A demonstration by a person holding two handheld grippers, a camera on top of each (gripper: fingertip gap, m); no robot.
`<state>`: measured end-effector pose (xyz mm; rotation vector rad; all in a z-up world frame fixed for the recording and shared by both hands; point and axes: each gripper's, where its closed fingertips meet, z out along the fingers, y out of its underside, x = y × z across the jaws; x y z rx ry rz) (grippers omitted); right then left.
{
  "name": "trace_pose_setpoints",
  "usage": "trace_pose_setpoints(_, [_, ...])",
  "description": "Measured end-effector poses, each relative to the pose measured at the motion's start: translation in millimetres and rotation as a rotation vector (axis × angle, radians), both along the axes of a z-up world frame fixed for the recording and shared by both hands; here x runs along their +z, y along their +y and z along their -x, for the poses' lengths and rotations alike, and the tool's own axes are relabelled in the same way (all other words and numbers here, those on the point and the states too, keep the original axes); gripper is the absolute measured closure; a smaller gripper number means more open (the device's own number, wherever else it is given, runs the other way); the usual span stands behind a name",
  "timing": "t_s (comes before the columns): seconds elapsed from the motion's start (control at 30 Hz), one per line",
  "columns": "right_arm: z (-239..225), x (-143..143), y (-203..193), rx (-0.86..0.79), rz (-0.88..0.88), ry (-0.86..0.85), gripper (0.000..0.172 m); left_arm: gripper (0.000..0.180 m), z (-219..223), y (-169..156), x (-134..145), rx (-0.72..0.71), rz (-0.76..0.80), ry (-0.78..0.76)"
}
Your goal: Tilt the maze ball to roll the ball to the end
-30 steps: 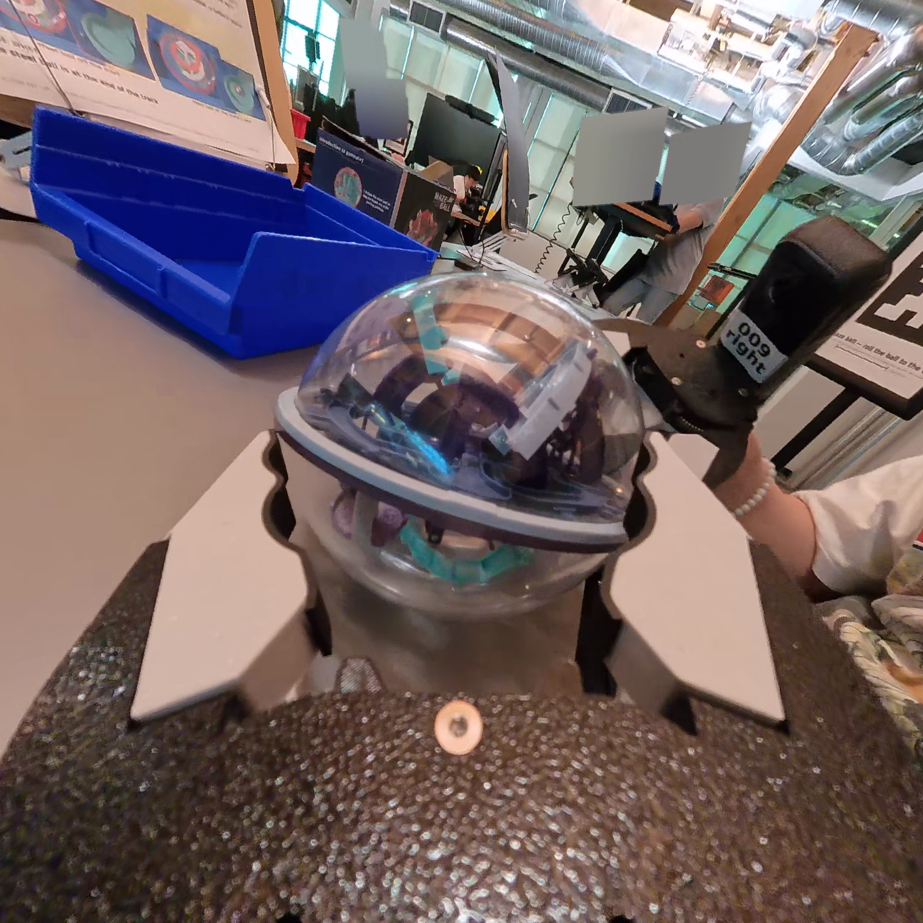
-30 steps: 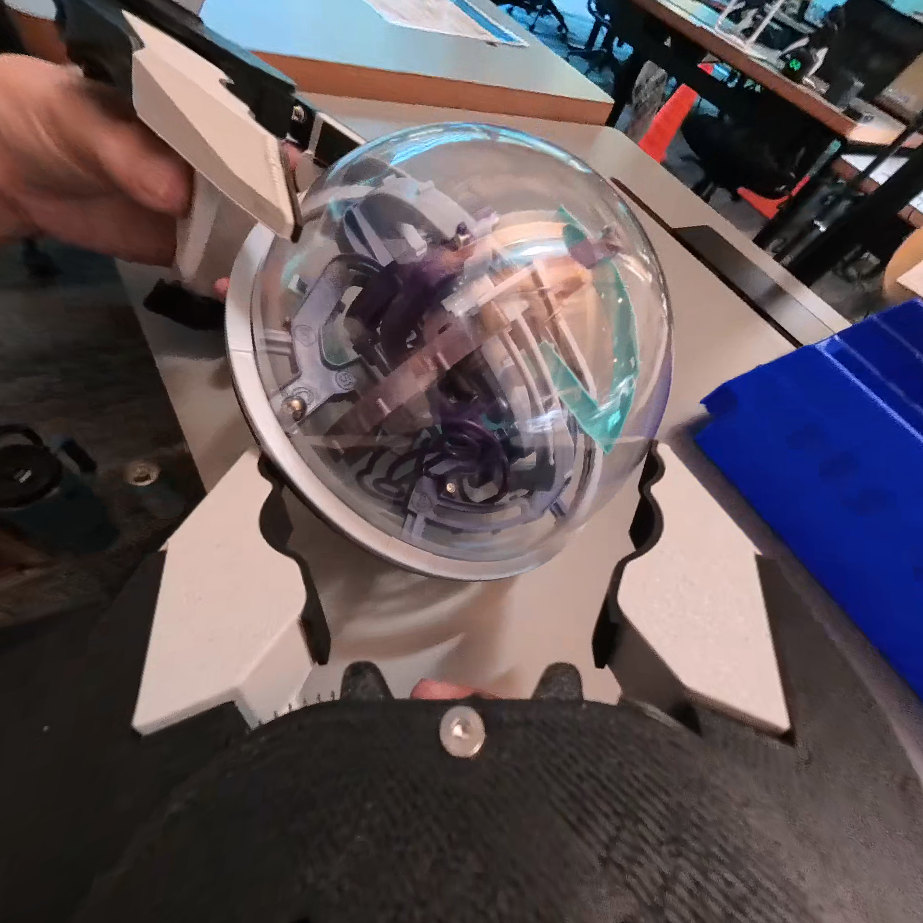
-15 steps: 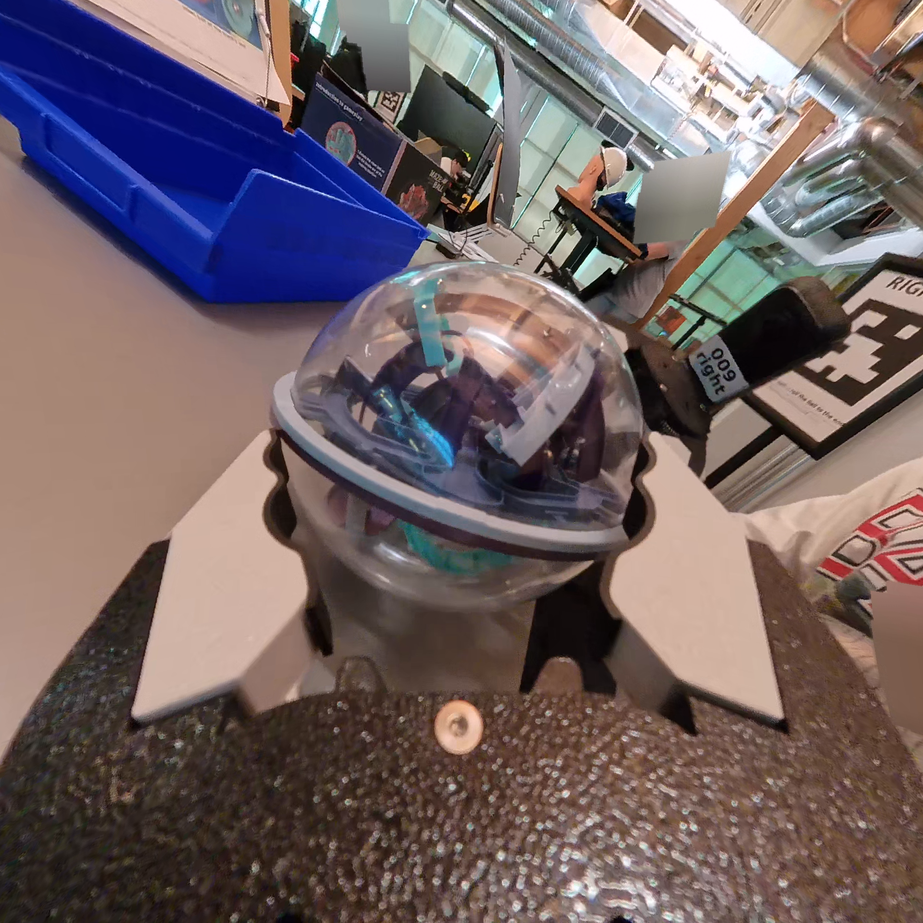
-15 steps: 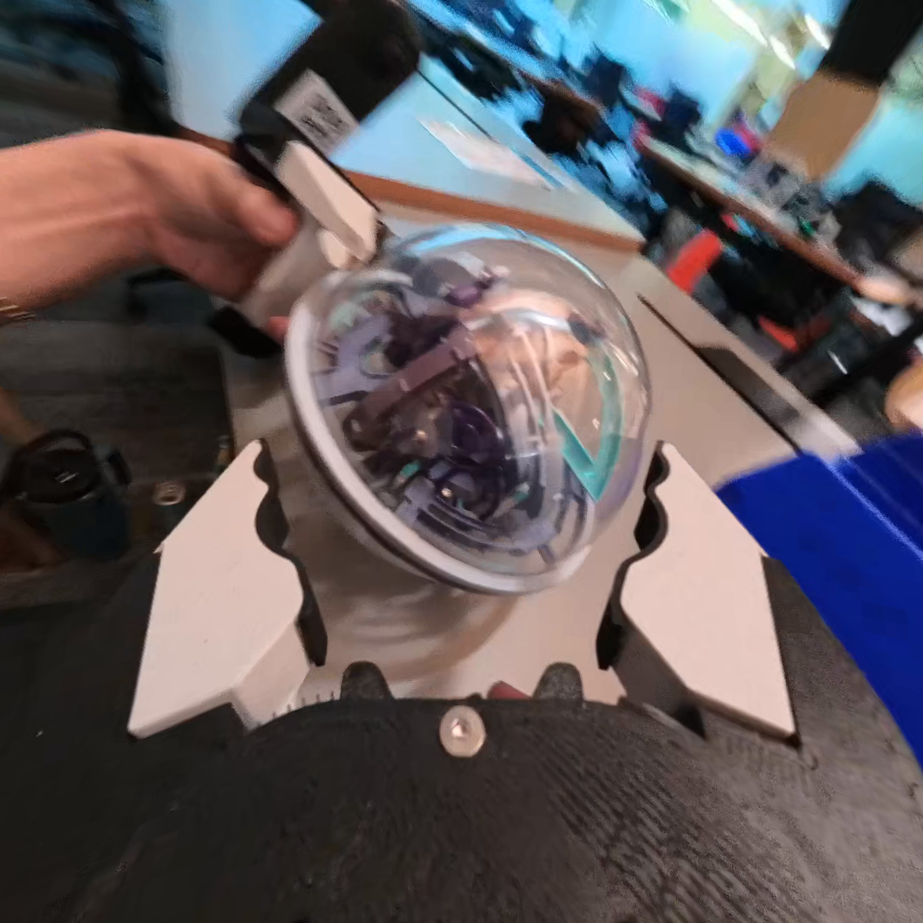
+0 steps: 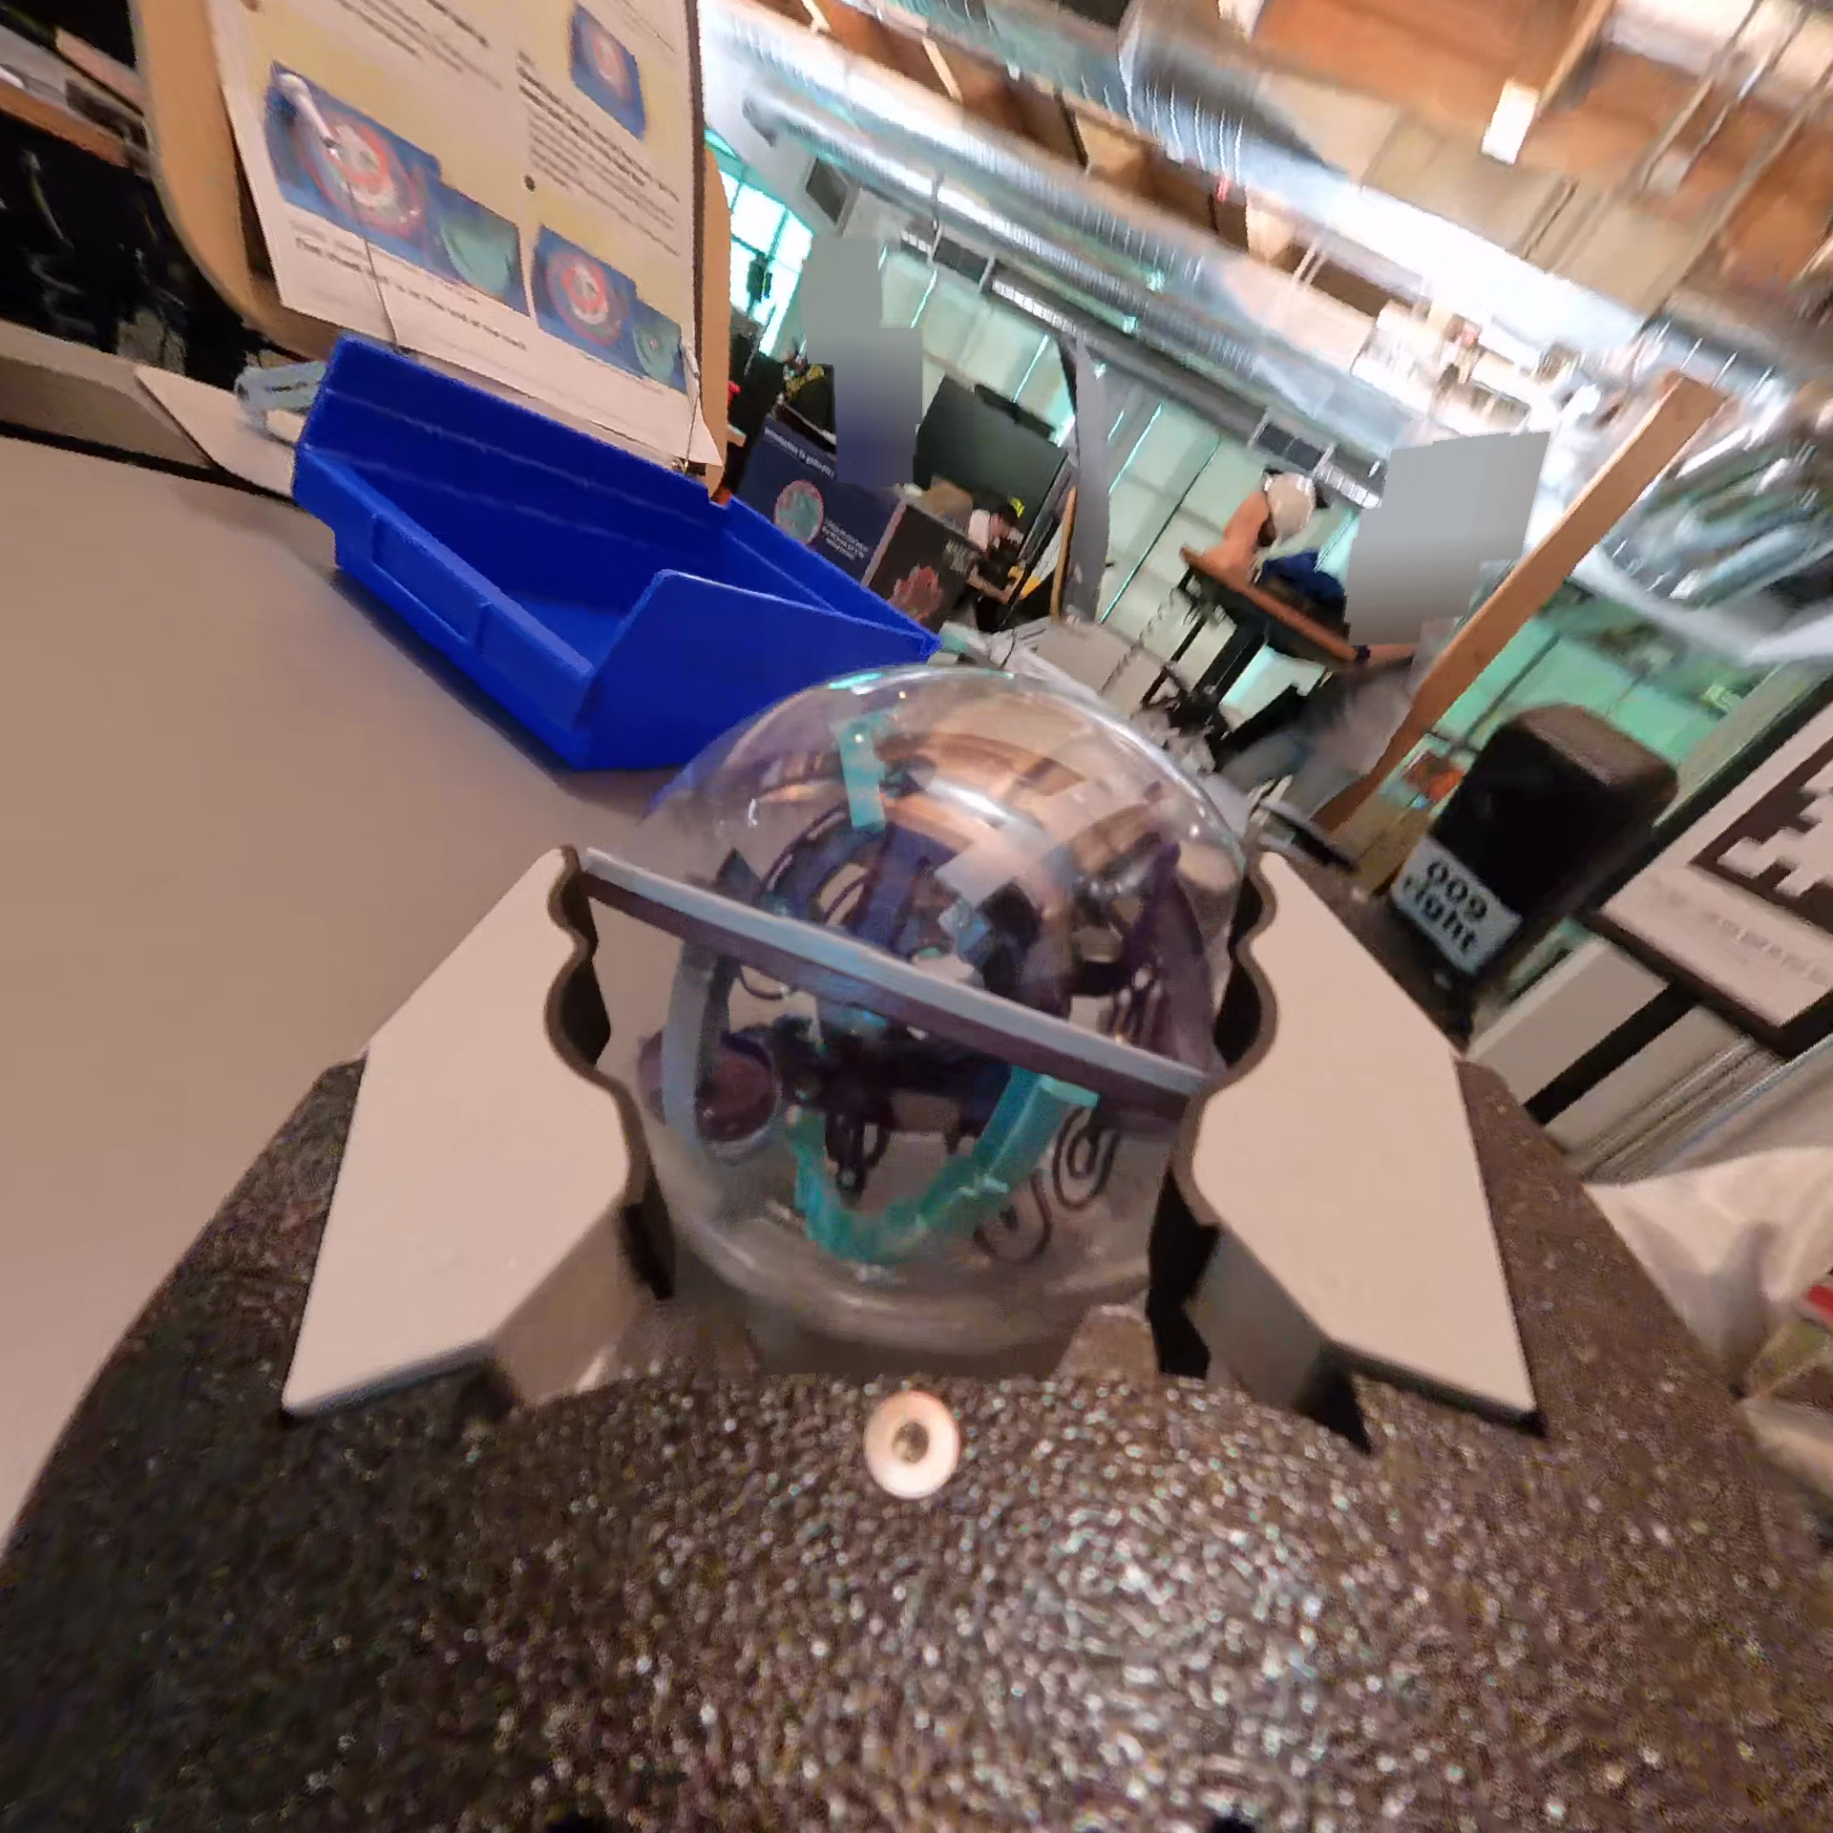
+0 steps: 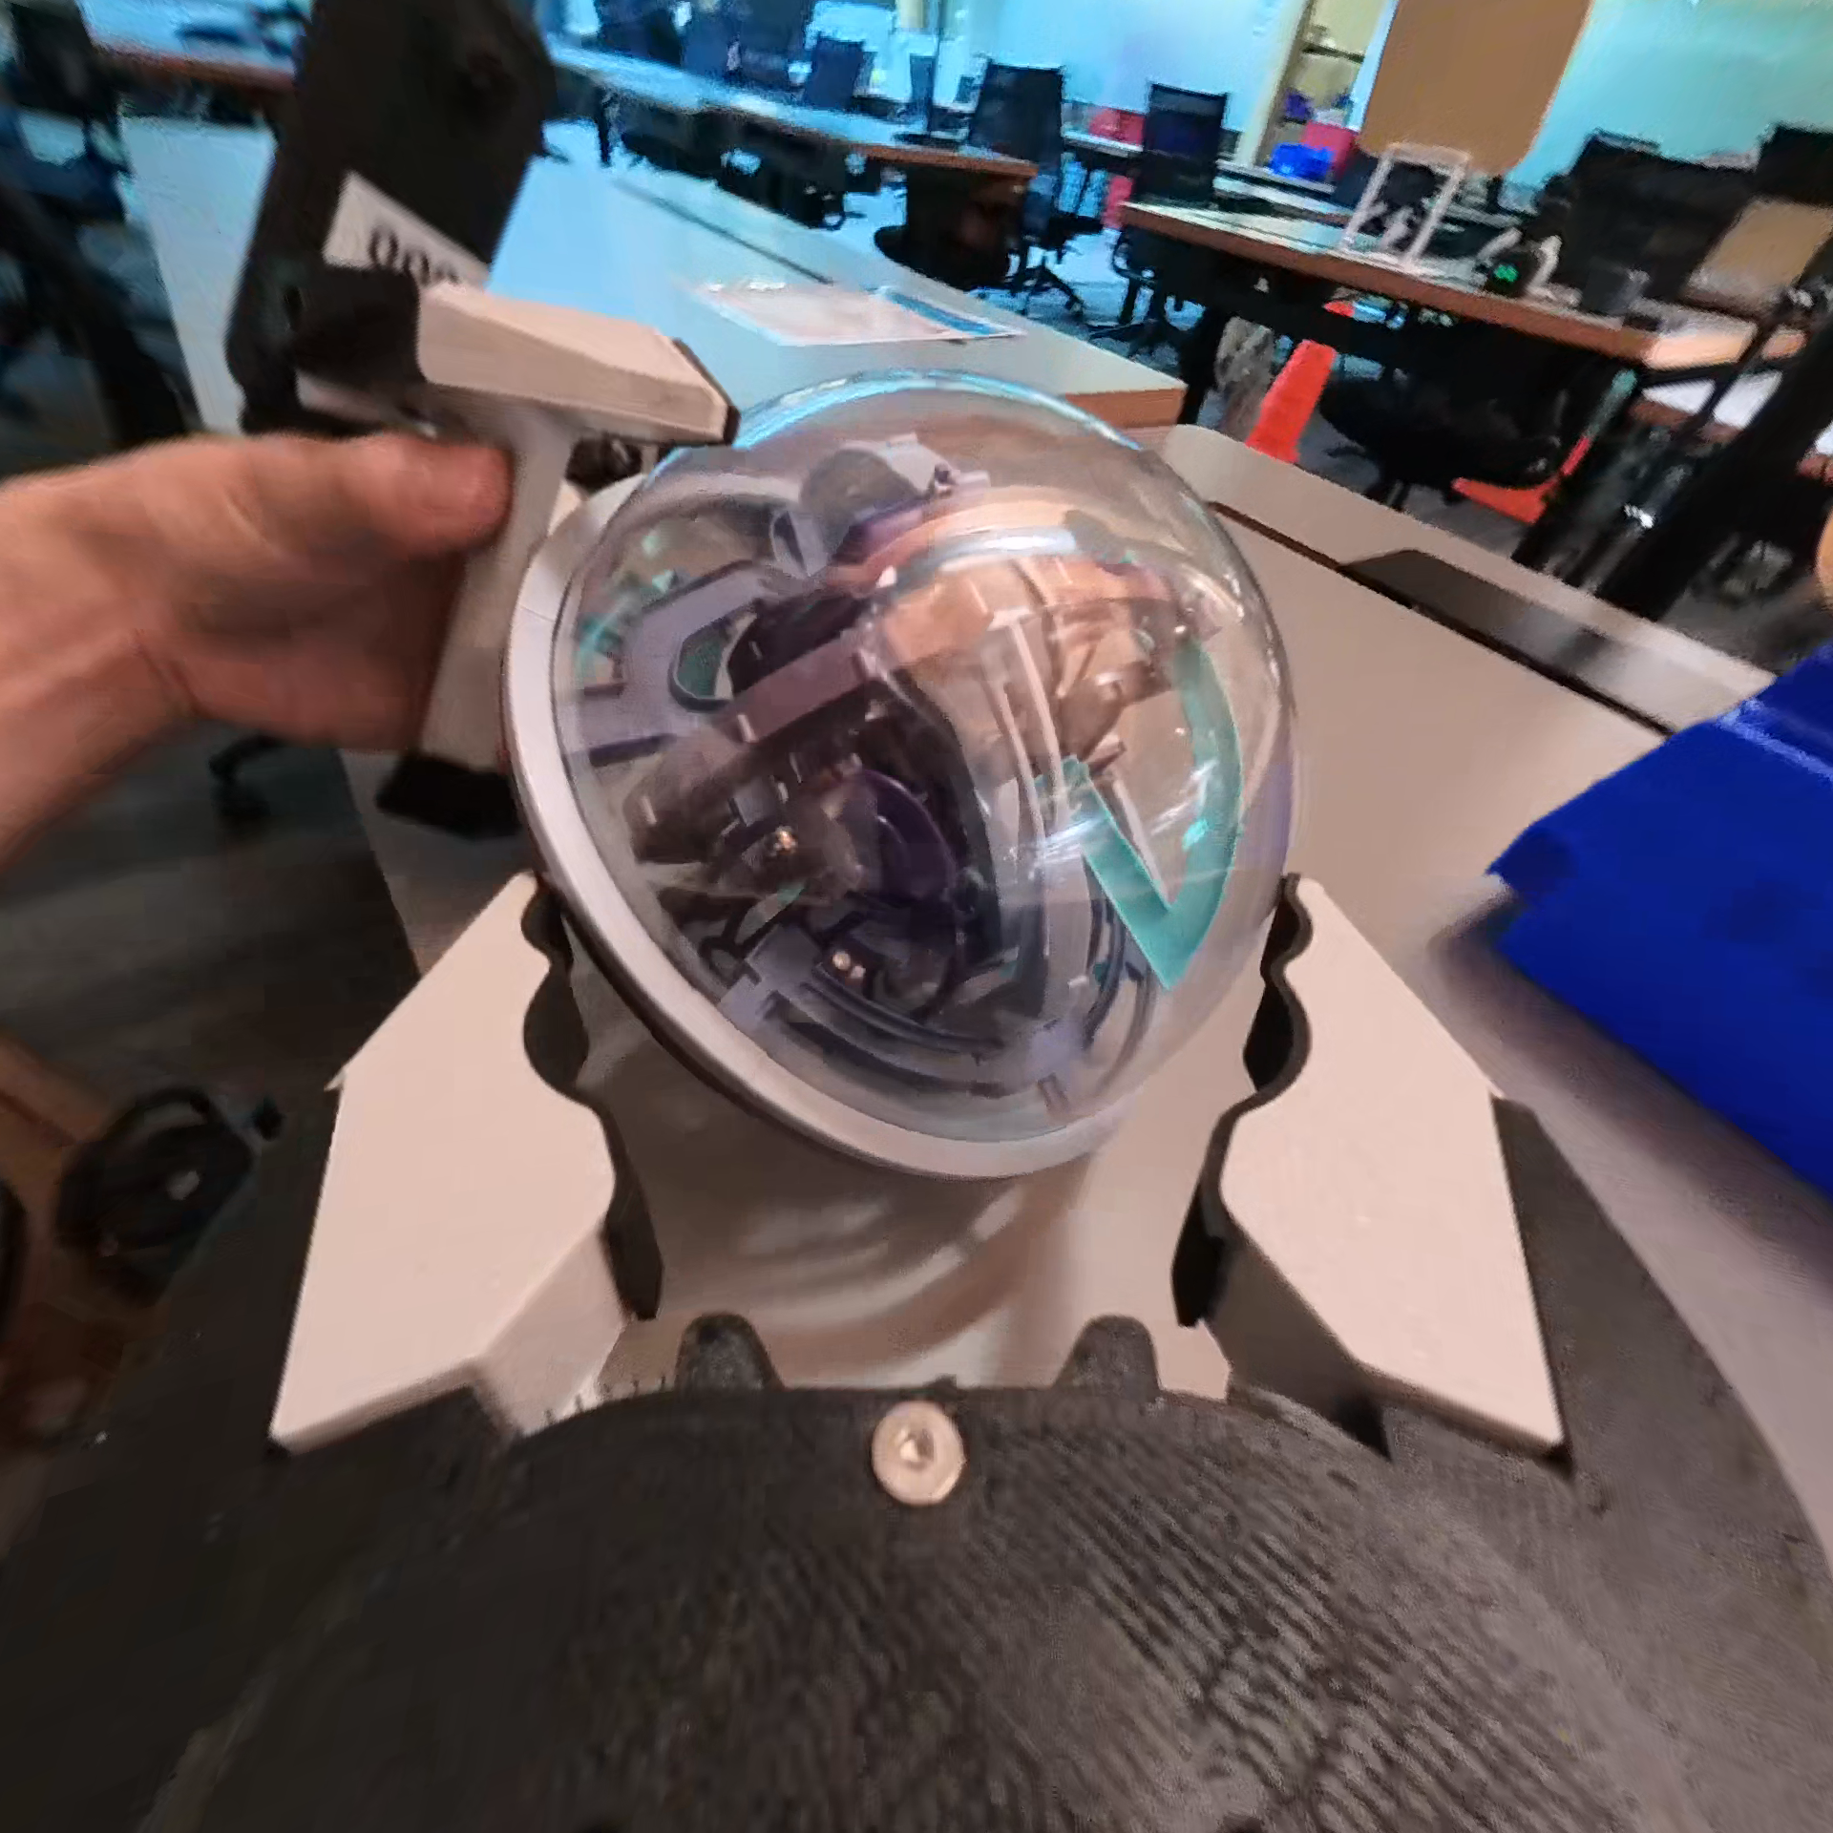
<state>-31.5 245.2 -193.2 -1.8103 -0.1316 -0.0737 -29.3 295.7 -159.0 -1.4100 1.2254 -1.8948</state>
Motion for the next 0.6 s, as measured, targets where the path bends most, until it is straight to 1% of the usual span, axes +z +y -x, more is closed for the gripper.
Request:
trace_pose_setpoints(0.03, [3,3,1,-0.027,-0.014,0.026,0.037,0.055,1,1,0,-0.012,0.038,-0.001])
trace_pose_setpoints(0.1, [8,8,1,-0.070,-0.037,0.022,0.036,0.051,3,-3,-4,-0.050,0.051,0.018])
trace_pose_setpoints(0.2, [16,7,-1,-0.078,-0.030,-0.036,0.031,0.048,7,-8,-5,-0.076,0.002,0.017])
trace_pose_setpoints(0.23, [17,7,-3,-0.076,-0.039,-0.046,0.031,0.048,8,-10,-5,-0.083,-0.016,0.013])
trace_pose_setpoints(0.27, [18,8,-5,-0.078,-0.052,-0.069,0.035,0.047,10,-12,-5,-0.092,-0.034,0.010])
trace_pose_setpoints(0.4, [25,3,-14,-0.105,-0.094,-0.218,0.040,0.043,13,-19,-2,-0.121,-0.071,-0.001])
trace_pose_setpoints(0.53, [35,-7,-18,-0.171,-0.069,-0.396,0.035,0.042,11,-27,-3,-0.159,-0.019,0.043])
trace_pose_setpoints(0.6, [39,-13,-19,-0.187,-0.042,-0.460,0.029,0.042,10,-30,-2,-0.164,-0.007,0.050])
